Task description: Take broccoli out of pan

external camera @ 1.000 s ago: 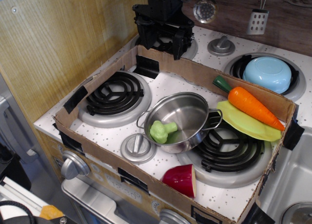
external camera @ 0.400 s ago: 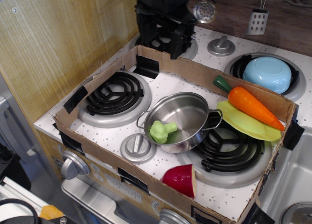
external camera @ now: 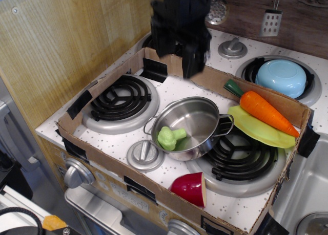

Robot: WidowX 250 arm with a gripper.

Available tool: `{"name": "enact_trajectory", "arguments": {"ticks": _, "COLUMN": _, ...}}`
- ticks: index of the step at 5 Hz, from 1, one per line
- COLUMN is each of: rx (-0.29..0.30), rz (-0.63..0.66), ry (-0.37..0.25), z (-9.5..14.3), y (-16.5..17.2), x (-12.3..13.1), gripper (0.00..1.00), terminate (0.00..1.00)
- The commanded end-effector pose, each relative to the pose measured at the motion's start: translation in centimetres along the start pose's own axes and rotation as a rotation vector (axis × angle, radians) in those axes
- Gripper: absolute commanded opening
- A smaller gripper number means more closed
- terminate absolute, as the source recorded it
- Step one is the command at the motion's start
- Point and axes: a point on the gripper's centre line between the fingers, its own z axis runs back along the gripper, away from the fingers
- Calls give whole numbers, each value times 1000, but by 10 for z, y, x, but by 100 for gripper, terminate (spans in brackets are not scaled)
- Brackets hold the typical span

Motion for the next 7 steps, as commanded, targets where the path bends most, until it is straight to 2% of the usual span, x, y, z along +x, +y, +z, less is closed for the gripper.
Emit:
{"name": "enact_trajectory", "arguments": {"ticks": 1, "rx": 42, "rz": -123, "ry": -141, "z": -6, "y": -11, "x": -15, "gripper": 100, "terminate": 0}}
{"name": "enact_trajectory", "arguments": {"ticks": 2, "rx": 40, "rz": -200, "ry": -136, "z": -13, "y": -18, "x": -20, "gripper": 100, "terminate": 0}}
{"name": "enact_trajectory", "arguments": {"ticks": 3, "rx": 46, "rz": -170, "ry": -114, "z": -21, "y": -25, "x": -23, "gripper": 100, "terminate": 0}}
{"name": "enact_trajectory", "arguments": {"ticks": 5, "rx": 78, "rz": -187, "ry": -112, "z": -36, "y": -31, "x": -25, "gripper": 100, "terminate": 0}}
{"name": "enact_trajectory", "arguments": {"ticks": 6, "rx": 51, "rz": -201, "ry": -113, "z": -47, "y": -30, "x": -26, "gripper": 100, "terminate": 0}}
{"name": "enact_trajectory", "arguments": {"ticks": 7, "rx": -47, "rz": -198, "ry": -95, "z": -57, "y": -25, "x": -29, "gripper": 100, "terminate": 0}}
